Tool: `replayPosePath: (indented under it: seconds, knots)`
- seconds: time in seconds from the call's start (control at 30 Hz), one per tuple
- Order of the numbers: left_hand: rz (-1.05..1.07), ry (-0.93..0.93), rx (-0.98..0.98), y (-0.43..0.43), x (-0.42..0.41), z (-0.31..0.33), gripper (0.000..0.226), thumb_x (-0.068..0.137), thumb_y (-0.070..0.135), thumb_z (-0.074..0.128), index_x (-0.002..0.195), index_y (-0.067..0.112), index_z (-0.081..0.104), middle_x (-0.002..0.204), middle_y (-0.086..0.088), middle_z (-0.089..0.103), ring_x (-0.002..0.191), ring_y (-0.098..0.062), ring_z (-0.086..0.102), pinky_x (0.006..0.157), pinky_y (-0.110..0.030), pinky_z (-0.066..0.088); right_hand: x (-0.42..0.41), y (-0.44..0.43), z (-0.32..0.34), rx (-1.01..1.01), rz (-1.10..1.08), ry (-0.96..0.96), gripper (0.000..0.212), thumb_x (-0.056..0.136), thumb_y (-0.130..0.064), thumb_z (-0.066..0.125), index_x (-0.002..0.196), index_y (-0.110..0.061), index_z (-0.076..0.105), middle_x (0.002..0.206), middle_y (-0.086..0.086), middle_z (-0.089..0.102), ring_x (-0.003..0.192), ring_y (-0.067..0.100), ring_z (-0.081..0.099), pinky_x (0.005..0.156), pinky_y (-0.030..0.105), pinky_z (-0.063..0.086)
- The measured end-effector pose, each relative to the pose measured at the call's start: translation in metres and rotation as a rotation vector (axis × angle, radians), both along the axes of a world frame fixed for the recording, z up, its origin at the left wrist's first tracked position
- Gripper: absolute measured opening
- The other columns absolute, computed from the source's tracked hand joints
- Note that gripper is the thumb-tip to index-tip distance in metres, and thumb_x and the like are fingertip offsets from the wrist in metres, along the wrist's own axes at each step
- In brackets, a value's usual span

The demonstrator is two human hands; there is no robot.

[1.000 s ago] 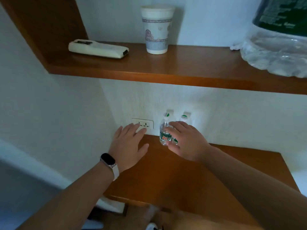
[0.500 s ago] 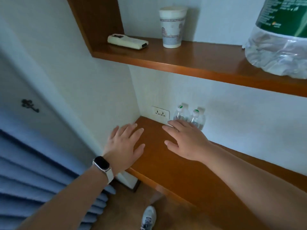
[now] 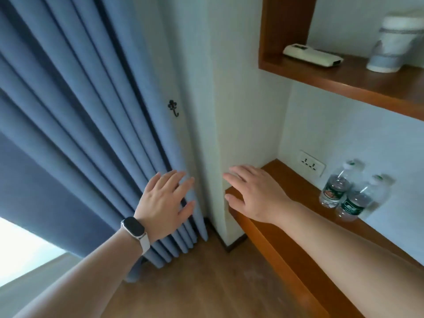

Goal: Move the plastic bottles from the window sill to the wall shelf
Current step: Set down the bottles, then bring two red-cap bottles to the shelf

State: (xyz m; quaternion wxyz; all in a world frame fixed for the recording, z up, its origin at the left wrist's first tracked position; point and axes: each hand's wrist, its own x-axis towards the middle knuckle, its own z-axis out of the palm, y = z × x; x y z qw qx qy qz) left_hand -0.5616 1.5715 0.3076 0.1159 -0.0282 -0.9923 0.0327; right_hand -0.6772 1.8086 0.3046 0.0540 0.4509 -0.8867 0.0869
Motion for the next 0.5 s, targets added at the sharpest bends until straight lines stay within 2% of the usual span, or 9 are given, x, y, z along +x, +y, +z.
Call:
replayPosePath:
  seconds: [0.13,0.5]
  knots:
    - [0.119,0.028,0.035,-0.052,0.049,-0.002,0.056,0.092,0.051,0.045,0.133,0.016,0.06,0.138,-0.009,0.059,0.132,-0.031,0.051,0.11,-0.054,0.036,0.022,-0.065,0.008,-0.033,0.13,0.006,0.059,0.094,-0.049,0.041,0.137,-0.011,0.053,0.138,0.014,0.053,0.126,0.033,0.049,0.099,0.049,0.045]
    - [0.393,0.078,0.045,-0.212,0.214,-0.004,0.055,0.092,0.053,0.044,0.134,0.02,0.06,0.138,-0.003,0.06,0.129,-0.029,0.053,0.109,-0.05,0.035,0.142,-0.275,0.014,-0.085,0.396,0.002,0.056,0.089,-0.047,0.048,0.129,-0.01,0.06,0.13,0.013,0.059,0.12,0.032,0.054,0.092,0.046,0.049]
